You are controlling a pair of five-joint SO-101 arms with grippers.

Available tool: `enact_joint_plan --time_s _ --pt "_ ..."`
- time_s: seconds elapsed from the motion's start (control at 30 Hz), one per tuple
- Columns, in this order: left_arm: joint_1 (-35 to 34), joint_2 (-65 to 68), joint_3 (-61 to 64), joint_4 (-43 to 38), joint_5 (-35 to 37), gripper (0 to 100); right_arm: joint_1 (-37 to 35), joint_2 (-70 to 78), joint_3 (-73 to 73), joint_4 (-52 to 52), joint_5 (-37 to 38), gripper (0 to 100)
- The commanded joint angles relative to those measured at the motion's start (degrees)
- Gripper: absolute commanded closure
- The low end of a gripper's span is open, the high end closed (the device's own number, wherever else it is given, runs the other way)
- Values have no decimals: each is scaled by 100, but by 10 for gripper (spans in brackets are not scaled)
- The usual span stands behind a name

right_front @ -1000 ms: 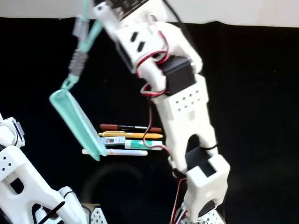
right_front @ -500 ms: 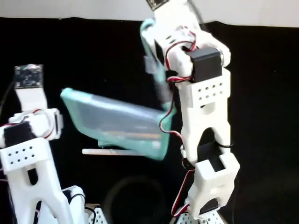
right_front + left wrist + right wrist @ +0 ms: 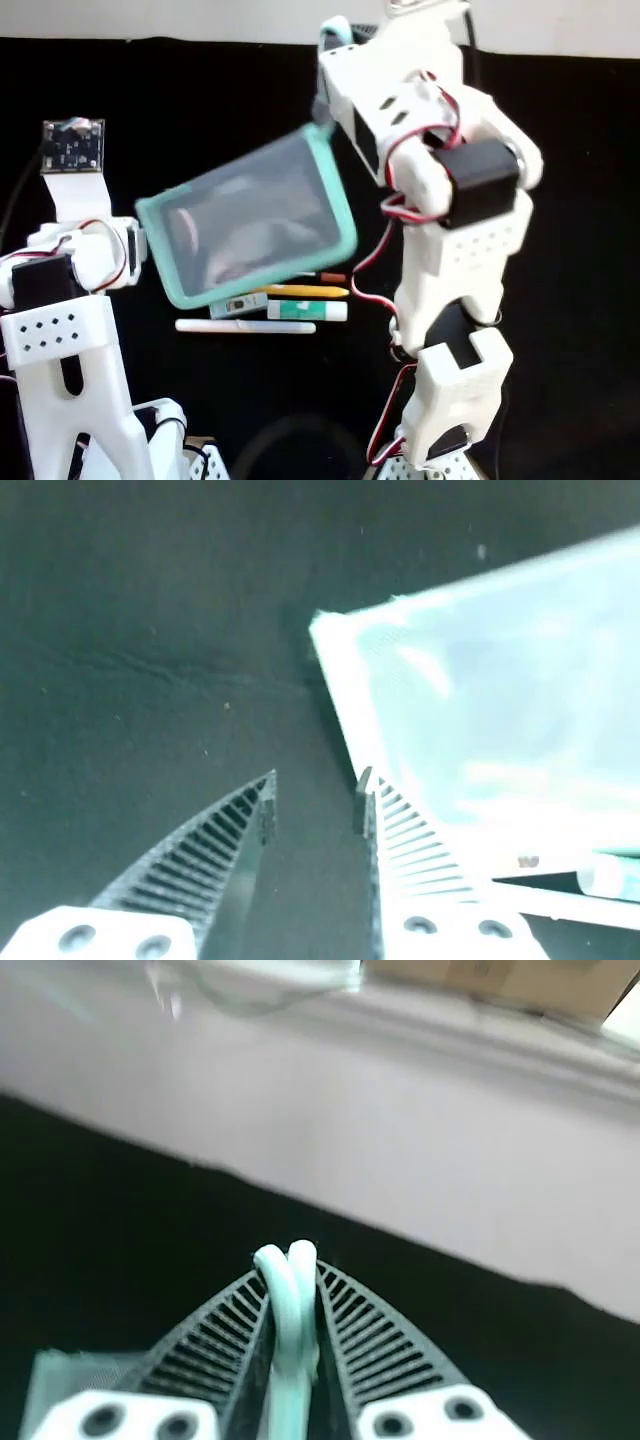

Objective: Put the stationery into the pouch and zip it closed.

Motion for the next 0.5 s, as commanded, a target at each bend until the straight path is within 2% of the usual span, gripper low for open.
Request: enact_joint_plan --time_s 0.0,0.23,0.47 --pt "84 -40 -523 88 62 840 -163 -101 -497 -13 -229 992" --pt "92 -4 -1473 580 62 840 -655 -110 -637 -180 -255 992" --pt "92 -4 -1578 651 62 840 -831 -444 -585 -365 -255 992"
